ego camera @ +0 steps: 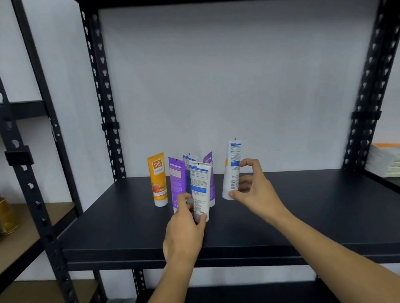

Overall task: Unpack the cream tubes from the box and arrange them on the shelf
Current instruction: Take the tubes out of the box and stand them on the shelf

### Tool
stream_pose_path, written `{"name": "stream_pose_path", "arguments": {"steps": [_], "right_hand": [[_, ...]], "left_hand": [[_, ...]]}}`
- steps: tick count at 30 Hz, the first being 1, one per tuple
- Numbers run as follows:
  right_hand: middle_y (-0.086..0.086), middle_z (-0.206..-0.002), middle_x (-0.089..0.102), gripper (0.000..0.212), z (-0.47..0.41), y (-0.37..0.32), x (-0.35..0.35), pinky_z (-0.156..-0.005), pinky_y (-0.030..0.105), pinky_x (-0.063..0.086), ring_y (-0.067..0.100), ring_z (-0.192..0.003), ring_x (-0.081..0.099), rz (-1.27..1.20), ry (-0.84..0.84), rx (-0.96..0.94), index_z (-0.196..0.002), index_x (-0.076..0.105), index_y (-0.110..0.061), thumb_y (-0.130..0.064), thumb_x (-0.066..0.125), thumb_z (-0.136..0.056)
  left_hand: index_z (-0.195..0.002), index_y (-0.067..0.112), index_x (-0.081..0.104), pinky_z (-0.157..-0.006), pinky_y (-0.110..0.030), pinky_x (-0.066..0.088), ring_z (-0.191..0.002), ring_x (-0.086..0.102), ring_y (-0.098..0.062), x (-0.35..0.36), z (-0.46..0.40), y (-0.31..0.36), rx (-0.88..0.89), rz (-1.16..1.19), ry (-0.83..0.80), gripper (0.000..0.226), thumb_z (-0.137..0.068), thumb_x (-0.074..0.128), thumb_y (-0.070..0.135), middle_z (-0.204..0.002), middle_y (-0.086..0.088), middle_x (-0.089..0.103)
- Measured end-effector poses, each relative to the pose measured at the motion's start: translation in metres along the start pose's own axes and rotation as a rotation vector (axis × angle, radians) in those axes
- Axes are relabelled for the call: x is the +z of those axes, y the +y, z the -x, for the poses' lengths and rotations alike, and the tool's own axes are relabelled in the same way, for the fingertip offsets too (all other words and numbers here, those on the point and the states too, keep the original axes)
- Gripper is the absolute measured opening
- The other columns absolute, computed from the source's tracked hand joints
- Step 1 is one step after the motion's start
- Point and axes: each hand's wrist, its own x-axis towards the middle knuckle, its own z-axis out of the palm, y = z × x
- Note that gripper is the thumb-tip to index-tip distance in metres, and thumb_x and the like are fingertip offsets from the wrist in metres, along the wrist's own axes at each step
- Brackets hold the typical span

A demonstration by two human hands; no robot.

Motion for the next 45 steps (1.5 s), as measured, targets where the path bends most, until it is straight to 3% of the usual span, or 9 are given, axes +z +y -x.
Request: {"name": "stream_pose_path", "arguments": {"steps": [4,10,17,28,33,36,39,42,45], "right_hand": [[-0.003,-0.095,0.069,0.069,-0.006,0.013,0.008,-0.07,0.017,0.056,0.004,-0.081,0.069,0.05,-0.032,-0.041,-0.118,0.035,-0.044,-0.009,0.078,-0.077],[-0.006,-0.094,0.067,0.071,-0.015,0.025,0.013,-0.065,0.012,0.053,-0.001,-0.081,0.067,0.112,-0.057,-0.078,-0.118,0.03,-0.044,-0.01,0.078,-0.077],[-0.006,-0.094,0.067,0.07,-0.013,0.046,0.022,-0.074,0.026,0.059,0.003,-0.083,0.068,0.146,-0.104,-0.096,-0.118,0.029,-0.043,-0.011,0.077,-0.079],[-0.014,-0.095,0.064,0.071,-0.015,0.05,0.025,-0.077,0.019,0.056,0.001,-0.086,0.068,0.169,-0.117,-0.084,-0.121,0.025,-0.04,-0.013,0.077,-0.081],[-0.011,-0.097,0.068,0.088,-0.012,0.053,0.025,-0.083,0.018,0.054,0.001,-0.089,0.069,0.12,-0.132,-0.028,-0.14,0.018,-0.039,-0.017,0.079,-0.081],[-0.007,-0.111,0.068,0.104,-0.009,0.05,0.025,-0.091,0.023,0.051,0.005,-0.096,0.067,0.193,-0.161,-0.01,-0.153,0.001,-0.036,-0.023,0.077,-0.083],[0.002,-0.143,0.054,0.103,-0.003,0.051,0.026,-0.103,0.034,0.046,0.017,-0.124,0.057,0.321,-0.205,0.055,-0.156,-0.007,-0.03,-0.038,0.069,-0.087],[0.01,-0.159,0.032,0.09,0.006,0.051,0.025,-0.113,0.044,0.036,0.026,-0.144,0.034,0.537,-0.221,0.17,-0.158,0.001,-0.022,-0.051,0.055,-0.093],[0.01,-0.164,0.018,0.077,0.018,0.046,0.019,-0.121,0.041,0.018,0.026,-0.152,0.015,0.746,-0.271,0.207,-0.158,0.016,-0.012,-0.056,0.04,-0.099]], "left_hand": [[-0.134,0.034,0.03,-0.088,-0.03,0.053,-0.114,0.062,-0.012,0.0,0.001,0.0,0.01,0.006,0.017,0.06,-0.089,0.07,0.025,-0.129,0.008,0.061],[-0.131,0.036,0.028,-0.084,-0.027,0.053,-0.113,0.062,-0.013,0.002,0.0,-0.001,0.015,-0.016,0.03,0.06,-0.089,0.07,0.025,-0.13,0.007,0.06],[-0.132,0.037,0.028,-0.08,-0.025,0.052,-0.11,0.063,-0.012,0.004,-0.001,-0.003,0.019,-0.035,0.045,0.06,-0.09,0.069,0.024,-0.128,0.007,0.061],[-0.134,0.036,0.026,-0.08,-0.025,0.052,-0.11,0.064,-0.013,0.002,-0.001,-0.001,0.02,-0.059,0.047,0.061,-0.091,0.068,0.024,-0.13,0.006,0.06],[-0.134,0.036,0.026,-0.08,-0.024,0.05,-0.111,0.063,-0.012,0.003,0.0,-0.001,0.024,-0.048,0.052,0.062,-0.09,0.068,0.023,-0.131,0.006,0.059],[-0.135,0.037,0.027,-0.082,-0.025,0.051,-0.116,0.061,-0.012,0.003,-0.001,-0.003,0.038,-0.017,0.051,0.064,-0.089,0.07,0.024,-0.136,0.006,0.055],[-0.136,0.034,0.029,-0.081,-0.023,0.049,-0.118,0.059,-0.011,0.004,0.001,-0.006,0.064,0.002,0.071,0.061,-0.09,0.068,0.03,-0.137,0.006,0.053],[-0.134,0.03,0.032,-0.081,-0.022,0.049,-0.119,0.056,-0.01,0.005,0.007,-0.007,0.095,-0.042,0.084,0.053,-0.092,0.064,0.035,-0.135,0.006,0.052],[-0.133,0.025,0.038,-0.083,-0.025,0.05,-0.114,0.055,-0.011,0.002,0.016,-0.006,0.106,-0.212,0.098,0.045,-0.094,0.058,0.034,-0.13,0.002,0.054]]}}
